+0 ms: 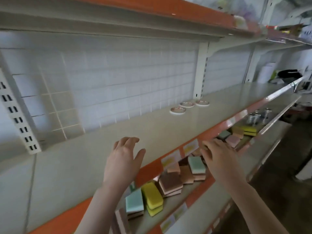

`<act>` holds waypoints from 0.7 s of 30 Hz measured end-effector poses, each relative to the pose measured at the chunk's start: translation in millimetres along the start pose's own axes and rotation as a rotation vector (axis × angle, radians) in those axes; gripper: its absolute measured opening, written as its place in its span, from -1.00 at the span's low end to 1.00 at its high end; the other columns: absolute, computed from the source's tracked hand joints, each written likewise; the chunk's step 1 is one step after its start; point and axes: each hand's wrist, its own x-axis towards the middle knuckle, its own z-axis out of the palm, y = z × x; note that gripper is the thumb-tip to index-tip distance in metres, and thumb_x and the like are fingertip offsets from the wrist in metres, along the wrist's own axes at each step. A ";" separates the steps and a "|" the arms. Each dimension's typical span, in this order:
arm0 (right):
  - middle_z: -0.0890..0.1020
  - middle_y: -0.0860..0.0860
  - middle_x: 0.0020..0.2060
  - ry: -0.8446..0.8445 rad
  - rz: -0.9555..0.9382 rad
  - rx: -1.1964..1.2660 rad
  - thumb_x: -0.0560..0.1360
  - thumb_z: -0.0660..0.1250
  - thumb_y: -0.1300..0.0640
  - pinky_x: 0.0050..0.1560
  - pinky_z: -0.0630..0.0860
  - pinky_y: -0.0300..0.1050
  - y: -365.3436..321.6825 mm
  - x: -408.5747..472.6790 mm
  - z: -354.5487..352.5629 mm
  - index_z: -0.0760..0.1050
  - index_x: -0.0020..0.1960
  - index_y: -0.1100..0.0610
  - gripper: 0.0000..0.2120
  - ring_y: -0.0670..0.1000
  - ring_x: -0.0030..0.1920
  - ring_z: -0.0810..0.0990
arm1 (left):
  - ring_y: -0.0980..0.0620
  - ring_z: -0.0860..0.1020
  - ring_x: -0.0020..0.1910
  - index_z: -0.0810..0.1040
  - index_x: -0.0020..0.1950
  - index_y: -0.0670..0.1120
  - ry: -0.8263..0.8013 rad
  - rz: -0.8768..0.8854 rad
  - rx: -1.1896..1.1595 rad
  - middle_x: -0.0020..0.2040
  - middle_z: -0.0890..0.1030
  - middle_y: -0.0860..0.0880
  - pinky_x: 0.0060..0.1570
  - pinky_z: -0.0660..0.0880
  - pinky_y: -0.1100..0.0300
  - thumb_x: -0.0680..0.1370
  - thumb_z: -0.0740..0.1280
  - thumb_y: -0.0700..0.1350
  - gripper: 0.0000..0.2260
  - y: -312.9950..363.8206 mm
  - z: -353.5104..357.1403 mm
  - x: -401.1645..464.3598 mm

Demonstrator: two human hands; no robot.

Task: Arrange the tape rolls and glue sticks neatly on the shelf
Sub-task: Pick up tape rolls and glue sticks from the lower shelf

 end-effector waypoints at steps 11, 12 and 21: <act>0.61 0.12 -0.09 -0.008 -0.042 0.037 0.51 0.27 0.15 -0.06 0.43 -0.01 129.9 176.1 51.0 0.56 0.05 0.19 -0.82 0.17 -0.08 0.54 | 0.00 0.38 0.26 0.48 0.28 -0.04 -0.021 -0.045 0.059 0.25 0.48 0.04 0.18 0.34 0.14 0.53 0.30 0.01 -0.66 76.3 117.1 137.6; 0.61 0.12 -0.09 -0.008 -0.060 0.041 0.51 0.28 0.15 -0.07 0.43 0.00 143.2 191.8 59.3 0.56 0.04 0.20 -0.82 0.17 -0.08 0.54 | 0.01 0.37 0.26 0.47 0.29 -0.03 -0.023 -0.058 0.068 0.26 0.47 0.05 0.18 0.33 0.15 0.54 0.29 0.02 -0.66 82.3 128.6 146.1; 0.62 0.20 -0.23 -0.064 -0.338 0.144 0.35 0.45 0.27 -0.23 0.53 0.09 234.2 322.0 129.1 0.60 -0.09 0.24 -0.86 0.26 -0.23 0.58 | 0.06 0.35 0.30 0.38 0.37 0.00 -0.014 -0.297 0.167 0.32 0.41 0.08 0.22 0.32 0.19 0.55 0.25 0.08 -0.60 143.2 228.2 206.3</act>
